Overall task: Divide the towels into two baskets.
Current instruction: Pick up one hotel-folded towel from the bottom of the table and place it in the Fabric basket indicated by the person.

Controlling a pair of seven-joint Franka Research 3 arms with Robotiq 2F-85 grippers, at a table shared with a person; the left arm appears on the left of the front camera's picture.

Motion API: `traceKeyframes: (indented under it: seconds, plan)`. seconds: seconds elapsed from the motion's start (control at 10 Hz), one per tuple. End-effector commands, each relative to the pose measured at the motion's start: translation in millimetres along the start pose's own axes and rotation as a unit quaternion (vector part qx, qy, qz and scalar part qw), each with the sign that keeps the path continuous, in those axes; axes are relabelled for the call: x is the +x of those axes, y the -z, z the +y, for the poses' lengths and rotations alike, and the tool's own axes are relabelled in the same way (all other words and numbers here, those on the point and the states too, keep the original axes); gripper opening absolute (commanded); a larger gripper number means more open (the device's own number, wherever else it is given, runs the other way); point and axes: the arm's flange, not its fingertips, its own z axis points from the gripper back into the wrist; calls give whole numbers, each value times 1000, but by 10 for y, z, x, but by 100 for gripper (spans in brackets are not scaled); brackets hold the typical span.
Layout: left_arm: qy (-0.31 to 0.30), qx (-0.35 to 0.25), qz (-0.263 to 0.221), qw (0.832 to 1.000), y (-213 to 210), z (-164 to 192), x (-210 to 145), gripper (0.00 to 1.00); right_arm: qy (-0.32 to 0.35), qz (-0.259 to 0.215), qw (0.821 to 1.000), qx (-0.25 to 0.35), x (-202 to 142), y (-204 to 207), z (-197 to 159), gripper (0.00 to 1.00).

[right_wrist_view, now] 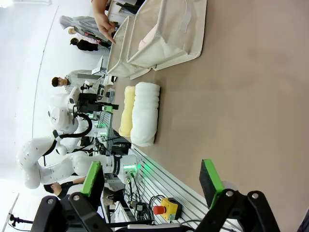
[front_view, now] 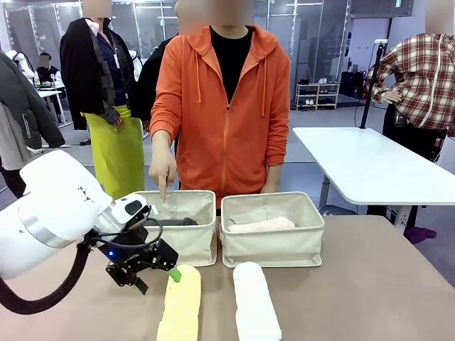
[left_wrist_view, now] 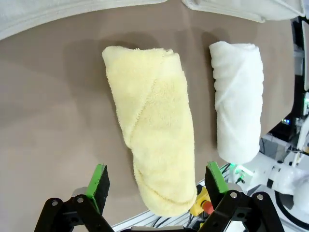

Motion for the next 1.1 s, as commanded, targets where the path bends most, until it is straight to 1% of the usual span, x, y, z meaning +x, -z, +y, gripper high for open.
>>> traceKeyframes:
  seconds: [0.0,0.1,0.2,0.3,0.4,0.6,0.8,0.9,1.0]
  plan:
    - [-14,-12,-14,1000,171,-44,-82,100,-4,0,1000,3,13,0,27,100]
    - [-19,-16,-14,1000,234,-24,-86,100,-4,0,1000,3,13,0,27,100]
    - [-30,1,-14,999,295,-14,-100,100,-4,0,1000,3,13,0,27,100]
    - [-35,5,-16,999,341,-42,-121,100,-4,0,1000,3,13,0,27,100]
    - [-40,21,-27,999,384,-91,-157,100,-4,0,1000,3,13,0,27,100]
    - [-47,31,-36,998,490,-141,-192,100,-4,0,1000,3,13,0,27,100]
    - [-57,28,-22,998,632,-96,-202,100,-4,0,1000,3,13,0,27,100]
    - [-63,50,-26,996,663,-96,-208,100,-4,0,1000,3,13,0,27,100]
    - [-62,50,-20,997,695,-110,-214,100,-4,0,1000,3,13,0,27,100]
